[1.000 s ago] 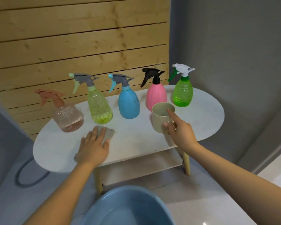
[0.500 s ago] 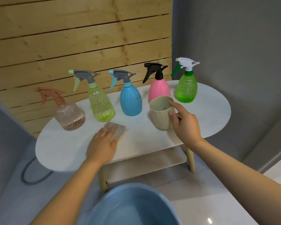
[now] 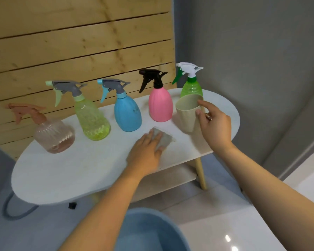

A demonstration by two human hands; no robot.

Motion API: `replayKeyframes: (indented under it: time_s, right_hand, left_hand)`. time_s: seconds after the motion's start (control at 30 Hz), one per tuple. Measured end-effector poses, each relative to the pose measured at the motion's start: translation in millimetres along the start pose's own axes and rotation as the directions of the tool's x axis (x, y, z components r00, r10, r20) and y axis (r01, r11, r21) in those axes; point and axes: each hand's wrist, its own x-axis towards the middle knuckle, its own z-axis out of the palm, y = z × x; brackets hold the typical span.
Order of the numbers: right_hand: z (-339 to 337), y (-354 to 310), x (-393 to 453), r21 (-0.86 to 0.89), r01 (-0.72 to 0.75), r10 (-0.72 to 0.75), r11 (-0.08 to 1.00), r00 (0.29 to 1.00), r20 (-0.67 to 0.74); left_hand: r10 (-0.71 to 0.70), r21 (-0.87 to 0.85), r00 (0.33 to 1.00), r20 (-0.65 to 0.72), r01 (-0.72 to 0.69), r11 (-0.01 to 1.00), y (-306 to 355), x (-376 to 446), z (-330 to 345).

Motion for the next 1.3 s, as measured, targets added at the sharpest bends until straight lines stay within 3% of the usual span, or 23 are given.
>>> replayKeyframes:
  time_s: [0.07, 0.13, 0.3, 0.43, 0.6, 0.73, 0.83, 1.1, 1.3]
  right_hand:
    - [-3, 2, 1, -0.009, -0.001, 0.001, 1.0, 1.0, 0.002]
    - [-11, 6, 4, -0.027, -0.016, 0.016, 1.0, 1.0, -0.003]
    - [-38, 19, 24, -0.08, 0.004, -0.009, 0.997, 0.998, -0.058]
    - [-57, 37, 43, -0.147, 0.01, -0.024, 0.989, 0.995, -0.094]
    - [-63, 46, 45, -0.154, -0.016, 0.0, 0.988, 0.995, -0.102]
    - [-61, 44, 35, -0.107, -0.044, 0.033, 0.993, 0.994, -0.101]
    - [-64, 44, 30, -0.118, -0.04, 0.03, 0.992, 0.996, -0.083]
    - [-85, 60, 40, -0.133, -0.059, 0.041, 0.989, 0.99, -0.135]
    - [-71, 50, 29, -0.024, -0.053, 0.05, 0.998, 0.994, -0.093]
  left_hand:
    - [-0.18, 0.005, 0.983, -0.043, 0.18, 0.984, -9, -1, 0]
    - [-0.263, 0.024, 0.962, -0.08, 0.265, 0.964, 13, 7, 3]
    - [-0.036, -0.036, 0.999, -0.006, 0.036, 0.999, 108, 68, 23]
    - [-0.007, -0.069, 0.999, -0.051, 0.003, 0.998, 154, 107, 36]
    - [0.004, 0.005, 1.0, 0.002, -0.004, 1.0, 113, 83, 32]
    - [-0.202, -0.008, 0.977, -0.074, 0.202, 0.979, 55, 33, 16]
    - [-0.297, 0.016, 0.952, -0.078, 0.3, 0.954, 72, 31, 15]
    - [-0.072, -0.001, 0.997, 0.004, 0.072, 0.997, 197, 89, 44]
    - [-0.027, 0.024, 0.998, -0.056, 0.029, 0.999, 143, 68, 37]
